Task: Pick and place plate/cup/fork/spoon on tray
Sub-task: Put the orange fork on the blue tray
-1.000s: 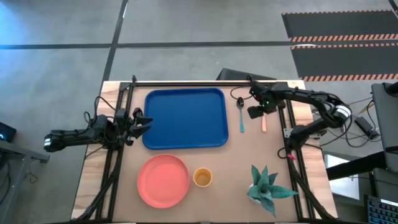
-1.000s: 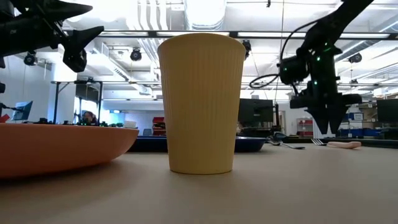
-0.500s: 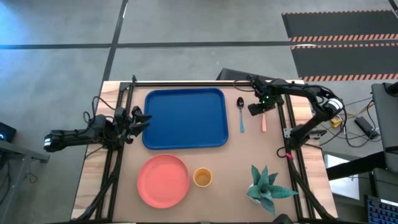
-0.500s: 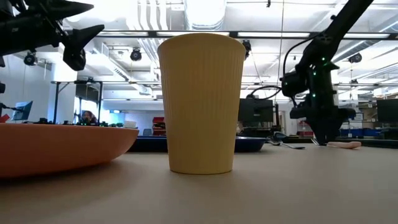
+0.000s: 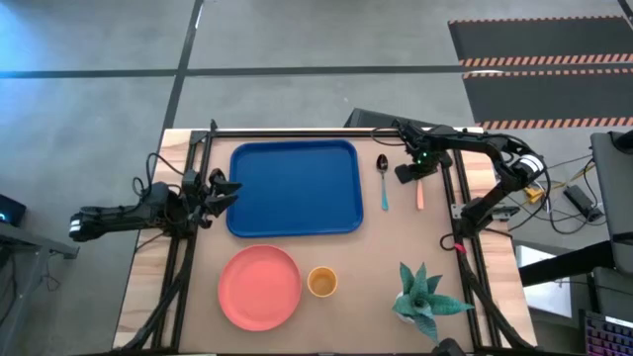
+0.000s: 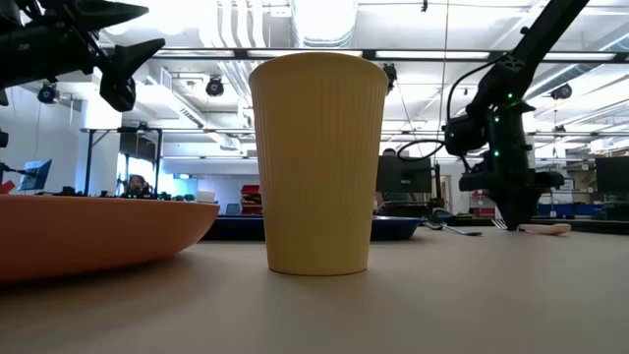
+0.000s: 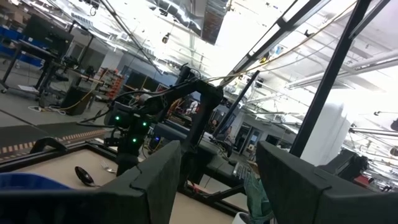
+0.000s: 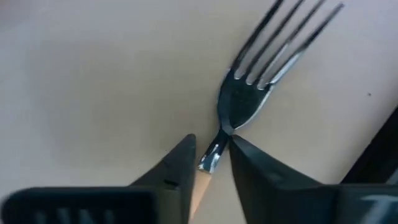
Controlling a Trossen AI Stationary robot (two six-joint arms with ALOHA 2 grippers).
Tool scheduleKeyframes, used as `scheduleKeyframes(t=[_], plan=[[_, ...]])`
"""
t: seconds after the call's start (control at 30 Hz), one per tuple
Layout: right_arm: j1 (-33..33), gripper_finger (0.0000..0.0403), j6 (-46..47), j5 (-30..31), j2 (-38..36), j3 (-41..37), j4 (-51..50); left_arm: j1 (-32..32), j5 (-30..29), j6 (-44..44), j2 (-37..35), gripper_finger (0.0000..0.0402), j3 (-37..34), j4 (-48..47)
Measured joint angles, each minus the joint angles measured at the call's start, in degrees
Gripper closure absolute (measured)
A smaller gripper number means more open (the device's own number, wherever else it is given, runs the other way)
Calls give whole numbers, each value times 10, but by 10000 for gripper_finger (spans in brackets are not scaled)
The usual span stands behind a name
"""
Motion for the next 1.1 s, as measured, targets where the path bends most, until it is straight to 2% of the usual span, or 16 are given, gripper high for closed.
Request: scheduleKeyframes(t=[0.1, 0.33, 0.5, 0.63, 0.77, 1.0, 1.1], plan=[[0, 380, 5, 11, 0, 0, 0, 0, 0, 0, 0, 207, 0, 0], [2, 391, 31, -4, -14, 5, -7, 0, 0, -4, 0, 207, 0, 0], [37, 392, 67, -14, -76, 66, -44, 0, 0, -15, 0, 207, 2, 0], [94, 393, 124, -12, -126, 147, -51, 0, 0, -15, 0, 207, 2, 0], [187, 393, 178, 5, -133, 221, -42, 0, 0, -15, 0, 207, 2, 0], [342, 393, 312, 98, -44, 285, 21, 0, 0, -15, 0, 207, 2, -1], [376, 394, 356, 100, 20, 299, 67, 0, 0, -14, 0, 207, 2, -3]])
